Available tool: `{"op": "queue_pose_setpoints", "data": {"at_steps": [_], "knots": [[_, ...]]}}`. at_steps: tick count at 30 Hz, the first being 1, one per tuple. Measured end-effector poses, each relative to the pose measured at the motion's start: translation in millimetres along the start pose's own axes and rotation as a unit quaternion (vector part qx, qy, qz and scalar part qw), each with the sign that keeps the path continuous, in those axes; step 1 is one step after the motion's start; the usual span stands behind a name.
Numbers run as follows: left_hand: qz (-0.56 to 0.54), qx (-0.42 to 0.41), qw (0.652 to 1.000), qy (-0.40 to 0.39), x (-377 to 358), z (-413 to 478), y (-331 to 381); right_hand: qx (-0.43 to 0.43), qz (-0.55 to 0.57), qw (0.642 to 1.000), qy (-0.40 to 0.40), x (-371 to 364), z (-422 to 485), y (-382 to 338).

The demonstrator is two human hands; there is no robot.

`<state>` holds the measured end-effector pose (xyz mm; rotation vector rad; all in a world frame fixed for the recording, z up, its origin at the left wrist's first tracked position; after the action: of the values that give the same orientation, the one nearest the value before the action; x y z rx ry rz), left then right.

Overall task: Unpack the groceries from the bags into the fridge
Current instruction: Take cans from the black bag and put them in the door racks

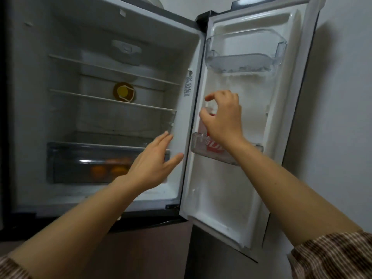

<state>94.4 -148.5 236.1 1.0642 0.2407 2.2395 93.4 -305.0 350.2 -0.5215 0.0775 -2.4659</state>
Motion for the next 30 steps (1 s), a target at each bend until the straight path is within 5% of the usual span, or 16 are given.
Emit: {"op": "queue_pose_setpoints", "data": {"at_steps": [7,17,24,30], "knots": [[0.124,0.125,0.984,0.008,92.1,-119.2,-86.5,0.054,0.091,0.979,-0.175,-75.8,-104.7,-121.7],[0.258,0.303,0.917,0.02,253.3,-401.0,-121.6,0.092,0.213,0.889,-0.394,-89.8,-322.7,-364.0],[0.306,0.457,0.834,0.046,367.1,-633.4,-106.4,0.177,0.247,0.814,-0.495,-46.3,-465.0,-548.0],[0.351,0.574,0.73,0.122,471.2,-793.7,-67.7,0.268,0.295,0.746,-0.534,6.2,-545.6,-699.8]]}}
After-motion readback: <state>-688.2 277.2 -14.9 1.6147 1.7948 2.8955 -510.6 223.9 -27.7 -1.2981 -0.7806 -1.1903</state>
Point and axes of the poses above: each hand's wrist, its own z-axis towards the middle knuckle, its own x-axis out of the back of the hand, y = z × x, the point moved 6 cm from there along z, towards the middle knuckle, and after that the axes turned 2 degrees about -x, right-handed, at the moved point
